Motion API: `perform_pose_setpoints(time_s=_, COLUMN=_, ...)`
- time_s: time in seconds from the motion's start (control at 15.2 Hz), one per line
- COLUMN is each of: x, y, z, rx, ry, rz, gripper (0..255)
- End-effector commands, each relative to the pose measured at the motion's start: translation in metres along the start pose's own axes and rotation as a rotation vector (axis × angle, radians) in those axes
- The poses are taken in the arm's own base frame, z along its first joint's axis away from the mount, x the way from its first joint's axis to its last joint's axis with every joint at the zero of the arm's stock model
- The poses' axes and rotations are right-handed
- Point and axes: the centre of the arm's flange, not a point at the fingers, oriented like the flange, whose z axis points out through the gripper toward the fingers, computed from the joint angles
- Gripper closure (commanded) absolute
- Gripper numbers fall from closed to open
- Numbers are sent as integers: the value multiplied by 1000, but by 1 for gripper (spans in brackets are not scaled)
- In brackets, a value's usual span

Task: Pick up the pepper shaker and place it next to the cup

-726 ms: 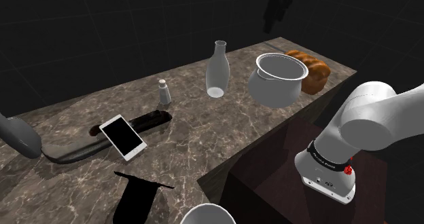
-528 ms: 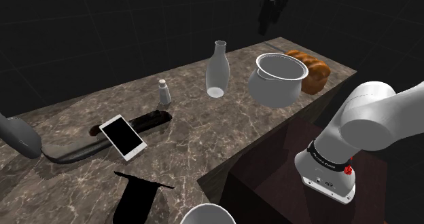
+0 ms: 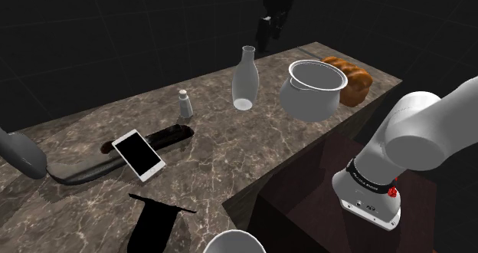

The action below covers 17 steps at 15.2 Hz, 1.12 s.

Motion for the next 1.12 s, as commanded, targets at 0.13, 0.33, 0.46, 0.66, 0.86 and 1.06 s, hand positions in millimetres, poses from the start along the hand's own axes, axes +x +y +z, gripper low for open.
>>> perform_pose_setpoints(time_s=0.13, x=42, y=-27, z=28, rx=10, ry=-6, rz=-35, gripper=0)
perform_pose_setpoints(time_s=0.33, x=71, y=-45, z=48, rx=16, ry=-10, rz=-60, gripper=0)
perform_pose_setpoints(time_s=0.46, x=89, y=-58, z=62, rx=20, ry=-13, rz=-78, gripper=0)
perform_pose_setpoints(time_s=0.66, x=117, y=-78, z=82, rx=26, ry=-18, rz=-103, gripper=0)
perform_pose_setpoints(time_s=0.86, x=144, y=-99, z=102, rx=33, ry=-23, rz=-129, gripper=0)
perform_pose_setpoints(time_s=1.06, x=171, y=-120, z=123, rx=39, ry=-28, rz=-155, gripper=0)
